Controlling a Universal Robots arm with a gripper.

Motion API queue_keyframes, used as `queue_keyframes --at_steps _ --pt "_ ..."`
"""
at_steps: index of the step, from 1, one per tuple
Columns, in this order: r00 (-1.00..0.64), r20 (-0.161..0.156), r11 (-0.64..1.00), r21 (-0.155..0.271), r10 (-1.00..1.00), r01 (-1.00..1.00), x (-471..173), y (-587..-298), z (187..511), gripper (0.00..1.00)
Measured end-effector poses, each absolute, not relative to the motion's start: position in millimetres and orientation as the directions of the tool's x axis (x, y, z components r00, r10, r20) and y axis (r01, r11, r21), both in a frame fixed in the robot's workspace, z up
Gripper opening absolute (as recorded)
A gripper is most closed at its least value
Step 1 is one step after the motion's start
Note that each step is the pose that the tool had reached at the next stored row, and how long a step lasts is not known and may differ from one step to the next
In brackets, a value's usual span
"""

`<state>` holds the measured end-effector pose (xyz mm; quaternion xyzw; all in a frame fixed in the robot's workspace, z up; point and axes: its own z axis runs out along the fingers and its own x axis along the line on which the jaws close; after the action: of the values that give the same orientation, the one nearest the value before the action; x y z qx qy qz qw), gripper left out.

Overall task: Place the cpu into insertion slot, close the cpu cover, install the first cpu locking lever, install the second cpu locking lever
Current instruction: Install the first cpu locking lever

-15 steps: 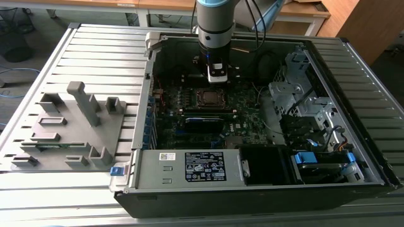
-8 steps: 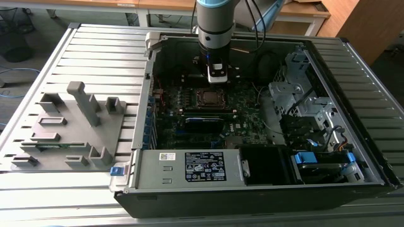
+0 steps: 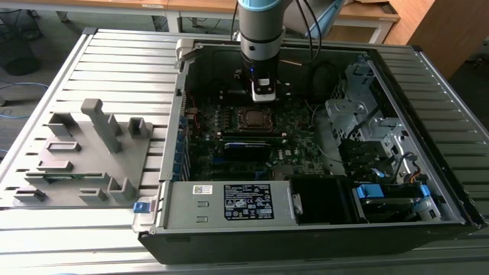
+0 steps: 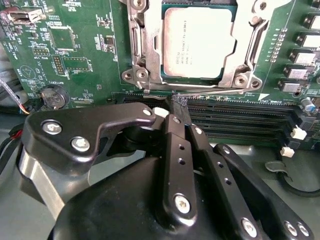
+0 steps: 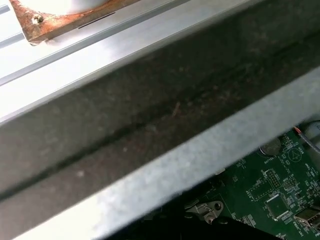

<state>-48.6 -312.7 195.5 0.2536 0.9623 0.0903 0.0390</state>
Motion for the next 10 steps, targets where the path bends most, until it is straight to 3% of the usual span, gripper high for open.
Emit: queue_keyframes --at_steps 10 --pt "-0.868 -0.028 0.855 0.193 0.495 0.481 -48.5 -312.7 199.2 0.11"
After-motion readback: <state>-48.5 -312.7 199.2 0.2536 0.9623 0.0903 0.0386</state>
